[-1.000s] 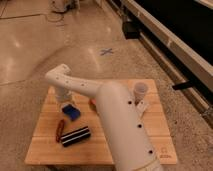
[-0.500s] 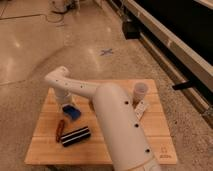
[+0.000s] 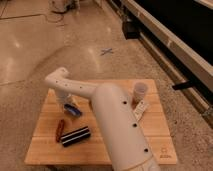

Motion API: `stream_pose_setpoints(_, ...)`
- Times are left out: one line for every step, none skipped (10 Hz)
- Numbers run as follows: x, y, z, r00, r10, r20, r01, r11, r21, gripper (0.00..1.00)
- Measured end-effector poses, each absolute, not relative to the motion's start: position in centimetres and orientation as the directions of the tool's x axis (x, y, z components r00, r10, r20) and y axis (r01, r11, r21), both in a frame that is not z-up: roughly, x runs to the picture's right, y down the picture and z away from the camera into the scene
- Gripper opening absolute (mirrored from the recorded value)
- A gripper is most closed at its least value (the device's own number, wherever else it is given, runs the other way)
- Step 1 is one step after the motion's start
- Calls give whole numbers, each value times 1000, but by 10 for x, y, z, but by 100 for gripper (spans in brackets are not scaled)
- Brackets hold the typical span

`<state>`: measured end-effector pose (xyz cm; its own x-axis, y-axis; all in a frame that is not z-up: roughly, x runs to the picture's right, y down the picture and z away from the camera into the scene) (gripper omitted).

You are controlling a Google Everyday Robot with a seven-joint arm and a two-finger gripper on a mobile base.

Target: Place the white sponge in the ceramic cup

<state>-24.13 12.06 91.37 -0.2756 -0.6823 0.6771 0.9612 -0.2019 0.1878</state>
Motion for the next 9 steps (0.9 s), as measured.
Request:
stream_pose_setpoints(-242, 117, 912, -272, -687, 674, 962, -200, 184, 21)
stream_pose_setpoints(-244, 109, 907, -267, -697, 665, 964, -197, 181, 8)
stream_pose_setpoints(-245, 99, 903, -263, -708, 656, 965, -191, 181, 2)
stream_pose_setpoints(-246, 90, 897, -260, -717, 647, 965, -184, 184, 0)
stream_pose_setpoints(-249, 76, 888, -253, -729, 636, 967, -168, 193, 0)
stream_pose_setpoints(-251, 67, 882, -253, -735, 629, 966, -157, 205, 0)
stream_pose_setpoints(-253, 53, 874, -251, -745, 618, 965, -139, 224, 0)
stream_pose_setpoints(-256, 40, 869, -246, -757, 605, 963, -119, 243, 0)
stream_pose_setpoints(-258, 25, 865, -239, -774, 587, 960, -96, 264, 0)
